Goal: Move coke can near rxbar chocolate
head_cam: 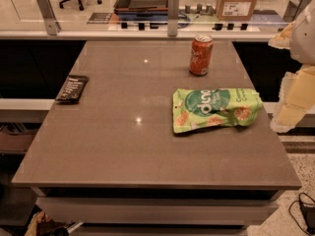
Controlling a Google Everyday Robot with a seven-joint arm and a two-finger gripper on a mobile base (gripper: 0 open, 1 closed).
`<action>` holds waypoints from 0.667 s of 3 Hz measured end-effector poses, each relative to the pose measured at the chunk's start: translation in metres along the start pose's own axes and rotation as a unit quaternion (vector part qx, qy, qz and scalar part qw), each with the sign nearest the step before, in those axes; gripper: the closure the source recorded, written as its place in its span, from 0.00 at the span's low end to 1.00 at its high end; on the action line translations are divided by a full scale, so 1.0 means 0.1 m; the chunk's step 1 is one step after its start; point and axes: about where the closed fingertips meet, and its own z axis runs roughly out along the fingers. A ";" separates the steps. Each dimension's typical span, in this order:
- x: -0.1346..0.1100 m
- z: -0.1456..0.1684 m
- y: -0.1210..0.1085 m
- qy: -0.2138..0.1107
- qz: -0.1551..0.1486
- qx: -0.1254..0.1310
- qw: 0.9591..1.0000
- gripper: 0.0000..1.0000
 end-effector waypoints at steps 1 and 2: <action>0.00 0.00 0.00 0.000 0.000 0.000 1.000 0.00; 0.02 -0.01 -0.06 -0.005 0.018 0.005 1.000 0.00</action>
Offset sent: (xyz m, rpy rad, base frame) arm 0.0129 -0.0093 -0.0003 0.0441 0.0051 -0.0813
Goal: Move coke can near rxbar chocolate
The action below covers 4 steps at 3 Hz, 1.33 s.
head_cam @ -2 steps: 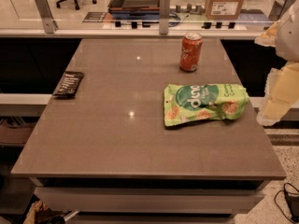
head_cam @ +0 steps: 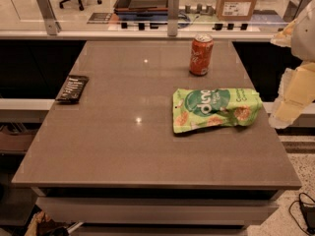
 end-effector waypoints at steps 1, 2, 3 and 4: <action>0.05 0.00 -0.15 -0.013 0.051 0.019 0.998 0.00; 0.11 0.01 -0.27 -0.037 0.121 0.051 0.991 0.00; 0.13 0.04 -0.38 -0.074 0.177 0.090 0.977 0.00; 0.05 0.13 -0.56 -0.120 0.216 0.128 0.961 0.00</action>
Offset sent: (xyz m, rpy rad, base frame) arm 0.0416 -0.0353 0.0030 0.2250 -0.1649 -0.3997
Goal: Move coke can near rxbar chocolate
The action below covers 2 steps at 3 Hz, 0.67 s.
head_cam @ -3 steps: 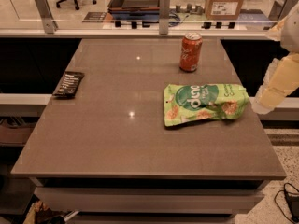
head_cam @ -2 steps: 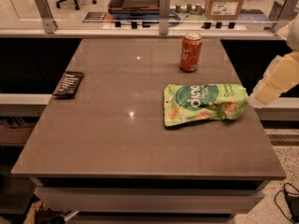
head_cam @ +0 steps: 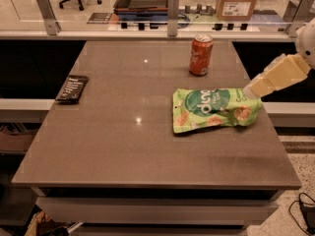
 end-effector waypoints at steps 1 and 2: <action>-0.20 0.21 -0.16 -0.055 0.026 0.022 0.998 0.00; -0.37 0.52 -0.24 -0.094 0.048 0.011 0.994 0.00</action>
Offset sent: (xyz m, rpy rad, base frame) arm 0.1091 0.0292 -0.0310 0.2837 -0.1494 -0.0176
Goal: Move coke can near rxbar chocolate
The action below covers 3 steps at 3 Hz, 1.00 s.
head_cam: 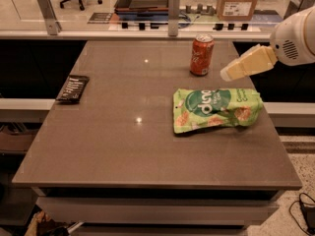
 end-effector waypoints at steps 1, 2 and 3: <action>0.01 0.34 -0.03 -0.026 0.029 -0.020 0.999 0.00; 0.06 0.63 -0.07 -0.057 0.058 -0.036 0.996 0.00; 0.02 0.85 -0.11 -0.084 0.072 -0.045 0.993 0.00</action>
Offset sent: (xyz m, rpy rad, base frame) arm 0.0722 0.0075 -0.0653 0.2912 -0.0340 0.0075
